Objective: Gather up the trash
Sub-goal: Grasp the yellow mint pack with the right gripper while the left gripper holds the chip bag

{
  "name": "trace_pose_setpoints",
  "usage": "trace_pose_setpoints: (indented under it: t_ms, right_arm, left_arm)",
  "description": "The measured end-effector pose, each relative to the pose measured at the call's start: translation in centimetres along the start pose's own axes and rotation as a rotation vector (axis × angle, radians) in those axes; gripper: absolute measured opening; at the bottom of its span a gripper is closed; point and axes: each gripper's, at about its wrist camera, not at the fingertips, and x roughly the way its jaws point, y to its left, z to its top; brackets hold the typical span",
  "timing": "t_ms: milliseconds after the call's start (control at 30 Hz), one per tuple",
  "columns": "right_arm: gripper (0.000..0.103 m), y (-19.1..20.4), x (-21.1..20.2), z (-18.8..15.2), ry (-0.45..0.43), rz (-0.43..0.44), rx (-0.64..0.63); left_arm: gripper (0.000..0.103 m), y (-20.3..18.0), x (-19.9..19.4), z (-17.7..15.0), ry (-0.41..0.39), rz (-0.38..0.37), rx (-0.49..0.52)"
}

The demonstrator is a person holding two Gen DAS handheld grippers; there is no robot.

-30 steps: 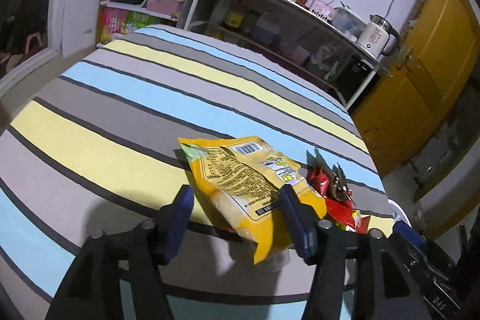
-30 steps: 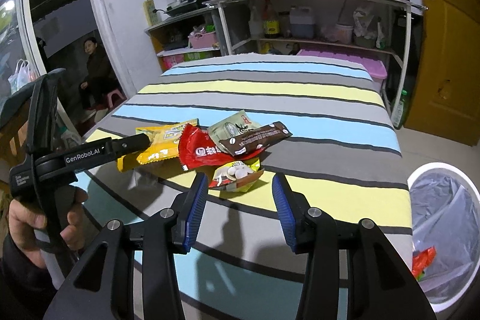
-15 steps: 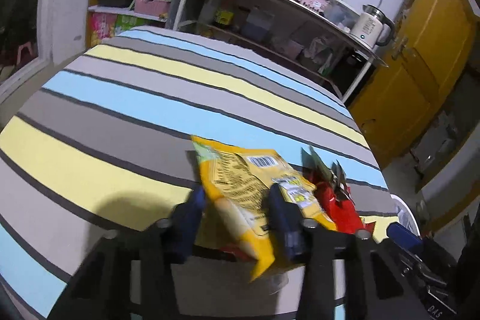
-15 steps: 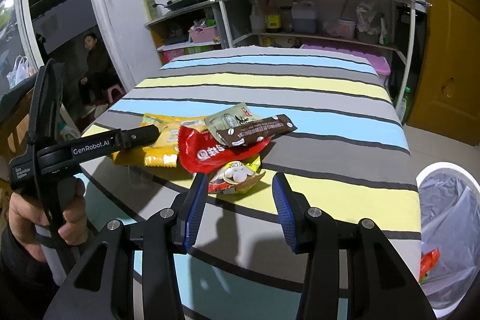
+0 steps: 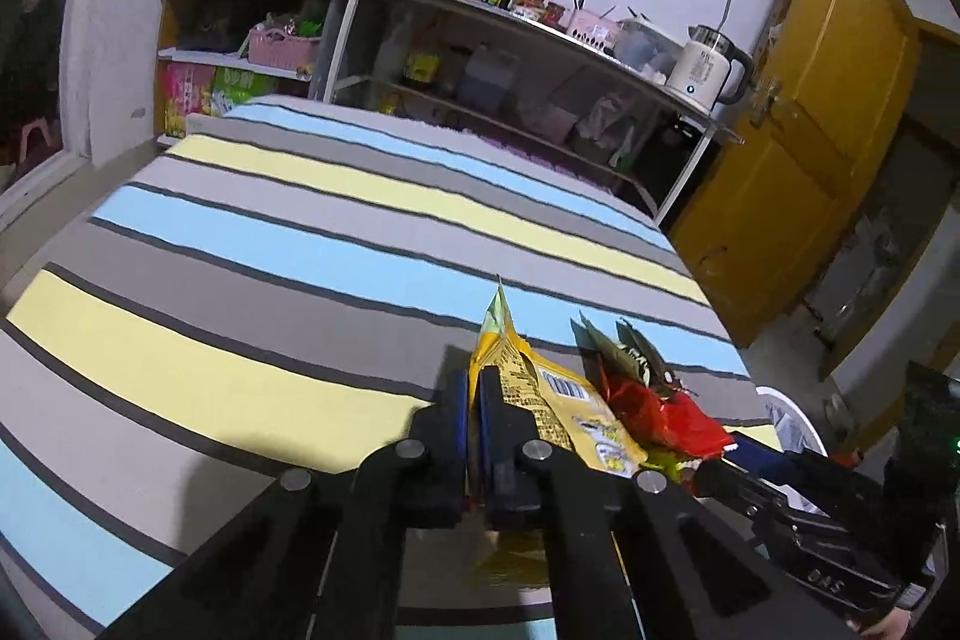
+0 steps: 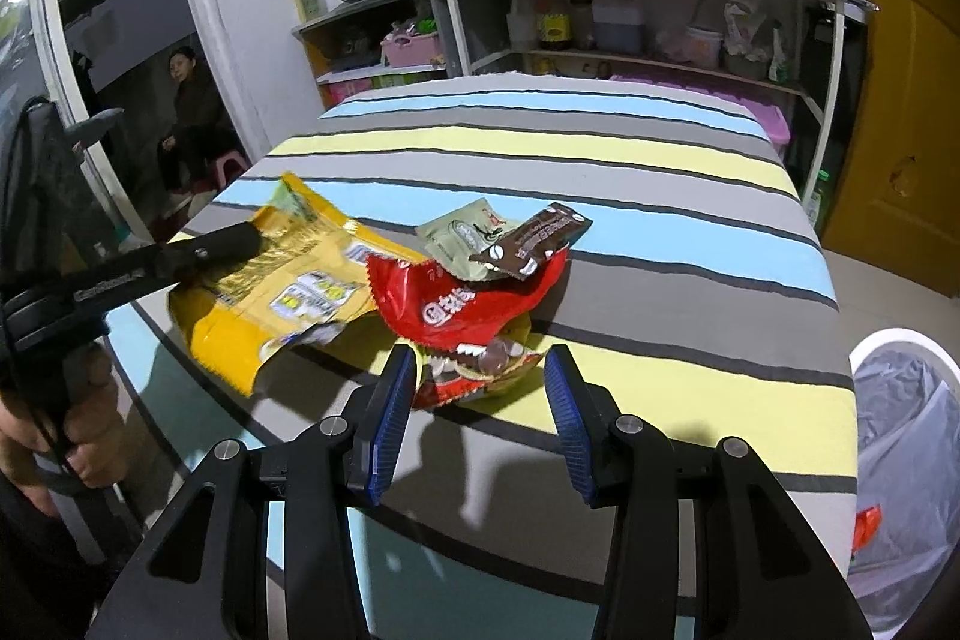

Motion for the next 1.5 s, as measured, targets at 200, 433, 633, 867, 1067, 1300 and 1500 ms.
trace_pose_setpoints:
  t_ms: [200,433,633,867,1067,1300,1500]
  right_arm:
    - [0.046,-0.2,0.5,0.8,0.023,-0.004,0.015]
    - [0.046,0.8,1.8,0.6,0.061,-0.007,-0.049]
    - [0.046,0.7,2.9,0.6,0.104,0.003,-0.058]
    - [0.039,0.3,2.5,0.5,0.093,0.014,-0.024]
    - [0.038,0.2,0.9,-0.7,0.075,0.030,-0.014]
    - [0.038,0.2,-1.9,-1.7,0.045,0.031,0.002]
    - [0.038,0.5,-4.7,-1.8,-0.005,0.024,0.002]
  left_arm:
    - [0.003,-0.1,-0.7,0.2,-0.013,-0.008,0.012]
    - [0.003,0.2,-0.6,-0.3,0.000,-0.025,0.006]
    - [0.003,0.4,-0.6,-0.3,0.001,-0.022,-0.002]
    - [0.003,0.1,-1.0,-0.3,-0.002,-0.022,0.008]
    - [0.003,-0.5,-2.1,-0.5,-0.013,-0.017,0.009]
    - [0.003,-1.8,-3.9,-0.5,-0.038,-0.025,0.033]
    - [0.003,-3.3,-5.4,-0.8,-0.050,-0.025,0.059]
